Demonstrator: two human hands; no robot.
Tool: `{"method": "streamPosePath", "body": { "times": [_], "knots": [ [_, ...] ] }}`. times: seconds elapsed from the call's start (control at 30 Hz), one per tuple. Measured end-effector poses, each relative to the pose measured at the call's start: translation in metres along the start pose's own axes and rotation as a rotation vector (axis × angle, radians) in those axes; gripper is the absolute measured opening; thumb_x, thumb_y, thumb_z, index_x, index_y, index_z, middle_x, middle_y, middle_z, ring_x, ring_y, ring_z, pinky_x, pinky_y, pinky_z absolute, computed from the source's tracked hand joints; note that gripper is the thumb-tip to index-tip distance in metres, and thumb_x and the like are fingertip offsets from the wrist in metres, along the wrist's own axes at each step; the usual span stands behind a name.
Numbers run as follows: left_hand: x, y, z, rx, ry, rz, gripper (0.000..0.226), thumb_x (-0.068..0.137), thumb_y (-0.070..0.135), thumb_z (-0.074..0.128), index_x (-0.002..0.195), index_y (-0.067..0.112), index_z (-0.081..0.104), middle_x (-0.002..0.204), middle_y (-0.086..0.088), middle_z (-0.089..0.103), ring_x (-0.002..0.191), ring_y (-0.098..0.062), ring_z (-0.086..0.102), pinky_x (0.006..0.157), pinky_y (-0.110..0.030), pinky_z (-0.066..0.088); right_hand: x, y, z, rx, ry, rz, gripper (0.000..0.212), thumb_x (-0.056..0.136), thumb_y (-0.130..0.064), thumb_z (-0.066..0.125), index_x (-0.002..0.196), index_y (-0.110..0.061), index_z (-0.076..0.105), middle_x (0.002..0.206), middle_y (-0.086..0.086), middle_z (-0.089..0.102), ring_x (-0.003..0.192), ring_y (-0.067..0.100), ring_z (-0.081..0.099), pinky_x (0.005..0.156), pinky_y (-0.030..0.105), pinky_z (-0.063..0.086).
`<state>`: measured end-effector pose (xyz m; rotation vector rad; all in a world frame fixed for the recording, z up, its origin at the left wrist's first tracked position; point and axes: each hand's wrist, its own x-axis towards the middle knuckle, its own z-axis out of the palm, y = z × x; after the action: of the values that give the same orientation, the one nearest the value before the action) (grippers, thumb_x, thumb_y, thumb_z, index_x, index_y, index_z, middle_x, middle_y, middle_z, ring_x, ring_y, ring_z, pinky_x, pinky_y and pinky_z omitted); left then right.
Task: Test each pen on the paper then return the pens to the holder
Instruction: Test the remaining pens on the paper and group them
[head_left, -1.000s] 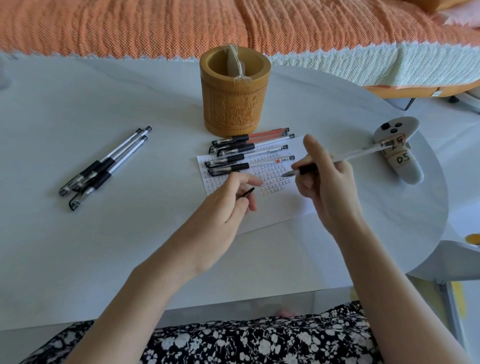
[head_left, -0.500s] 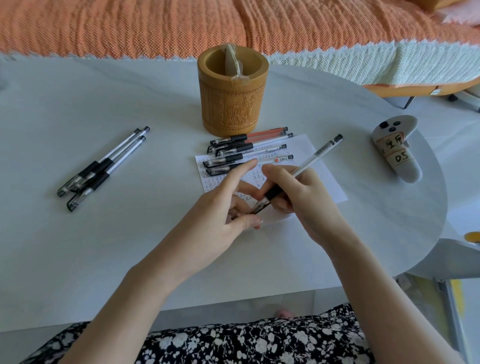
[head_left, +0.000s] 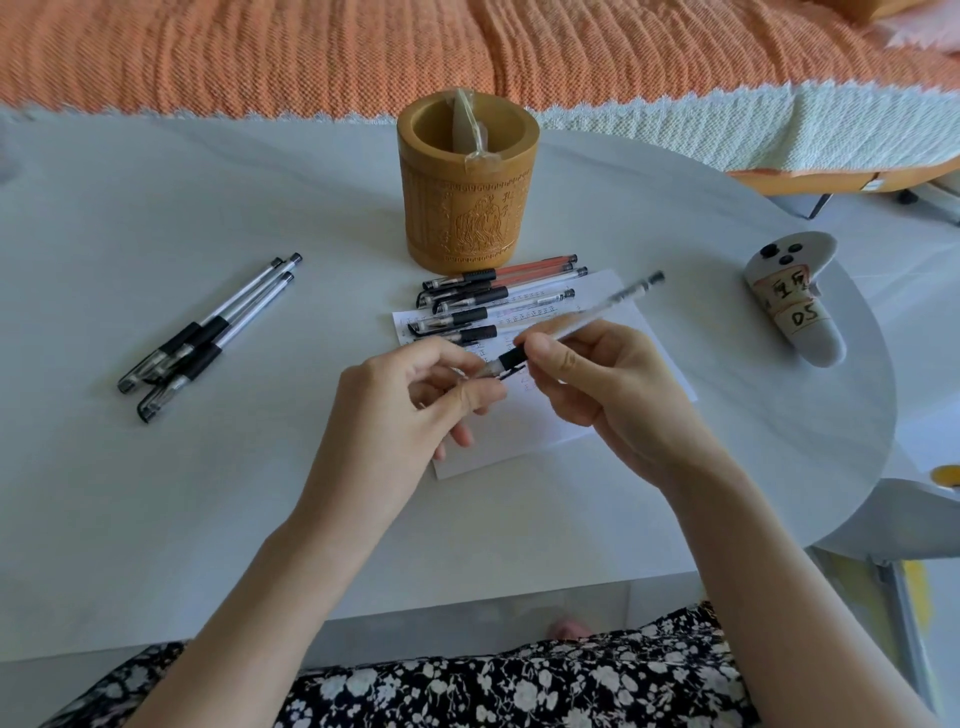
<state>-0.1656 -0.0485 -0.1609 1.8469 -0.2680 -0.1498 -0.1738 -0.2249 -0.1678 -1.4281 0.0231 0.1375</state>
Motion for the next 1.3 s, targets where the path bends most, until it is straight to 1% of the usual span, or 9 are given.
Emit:
{"method": "streamPosePath", "body": {
  "times": [0.1,0.37,0.67,0.8,0.87,0.97,1.07,1.2,1.3],
  "knots": [
    [-0.001,-0.001,0.001,-0.045,0.038,0.006,0.007,0.075,0.016,0.074,0.078,0.016,0.069,0.060,0.004,0.068,0.046,-0.010,0.059,0.045,-0.018,0.045,0.000,0.002,0.000,-0.065,0.065,-0.005,0.043,0.072,-0.028,0.069,0.097,0.007,0.064,0.054,-0.009,0.050,0.048,0.008,0.034,0.044,0.017,0.024],
    [-0.004,0.002,0.005,-0.085,0.092,0.010,0.005,0.076,0.013,0.074,0.075,0.014,0.069,0.063,-0.001,0.070,0.045,-0.013,0.060,0.048,-0.017,0.048,0.000,0.001,0.003,-0.118,0.090,-0.055,0.024,0.070,-0.029,0.070,0.085,-0.011,0.070,0.056,-0.005,0.055,0.046,0.007,0.036,0.044,0.015,0.028],
    [-0.003,0.002,0.008,-0.047,0.136,0.040,0.004,0.077,0.015,0.074,0.075,0.017,0.070,0.061,0.000,0.069,0.045,-0.012,0.058,0.047,-0.019,0.049,0.003,0.000,0.004,-0.109,0.070,-0.091,0.025,0.073,-0.025,0.067,0.090,-0.006,0.067,0.054,-0.007,0.055,0.045,0.004,0.039,0.044,0.014,0.029],
    [0.011,-0.002,0.004,0.097,0.172,0.079,0.004,0.079,0.019,0.072,0.076,0.018,0.069,0.059,0.003,0.066,0.049,-0.009,0.061,0.051,-0.026,0.053,0.007,0.005,0.012,-0.158,0.177,-0.024,0.029,0.081,-0.029,0.069,0.080,0.000,0.065,0.058,0.005,0.049,0.048,0.011,0.036,0.044,0.016,0.029],
    [0.019,-0.005,0.001,0.248,0.247,0.135,0.008,0.080,0.025,0.072,0.079,0.018,0.069,0.063,0.007,0.067,0.055,-0.008,0.062,0.056,-0.029,0.052,0.009,0.005,0.014,-0.226,0.206,-0.002,0.027,0.087,-0.030,0.065,0.074,-0.006,0.067,0.053,-0.002,0.052,0.046,0.009,0.039,0.043,0.015,0.031],
    [0.030,-0.009,-0.003,0.497,0.367,0.191,0.013,0.080,0.033,0.070,0.083,0.021,0.068,0.077,0.008,0.068,0.070,-0.012,0.062,0.059,-0.028,0.046,0.010,0.001,0.008,-0.189,0.256,-0.001,0.031,0.089,-0.034,0.061,0.089,-0.005,0.071,0.058,-0.008,0.059,0.047,0.008,0.045,0.042,0.014,0.032],
    [0.039,-0.014,-0.006,0.662,0.428,0.202,0.013,0.082,0.033,0.068,0.088,0.021,0.067,0.083,0.003,0.067,0.083,-0.020,0.059,0.059,-0.028,0.038,0.009,0.000,0.004,-0.240,0.296,0.010,0.028,0.090,-0.033,0.061,0.090,-0.008,0.072,0.060,-0.007,0.061,0.048,0.008,0.045,0.043,0.014,0.032],
    [0.044,-0.017,-0.001,0.737,0.456,0.201,0.017,0.082,0.031,0.068,0.095,0.020,0.070,0.084,-0.003,0.066,0.090,-0.024,0.056,0.060,-0.029,0.034,0.009,0.004,0.009,-0.297,0.281,0.008,0.021,0.090,-0.025,0.063,0.087,-0.006,0.072,0.060,-0.007,0.062,0.048,0.008,0.046,0.046,0.013,0.035],
    [0.048,-0.020,0.003,0.735,0.410,0.161,0.023,0.085,0.031,0.065,0.106,0.021,0.069,0.092,-0.005,0.067,0.096,-0.023,0.055,0.066,-0.029,0.035,0.011,0.007,0.012,-0.307,0.261,0.015,0.018,0.089,-0.023,0.064,0.084,-0.008,0.071,0.061,-0.005,0.063,0.049,0.009,0.046,0.048,0.014,0.036]
  ]
}}
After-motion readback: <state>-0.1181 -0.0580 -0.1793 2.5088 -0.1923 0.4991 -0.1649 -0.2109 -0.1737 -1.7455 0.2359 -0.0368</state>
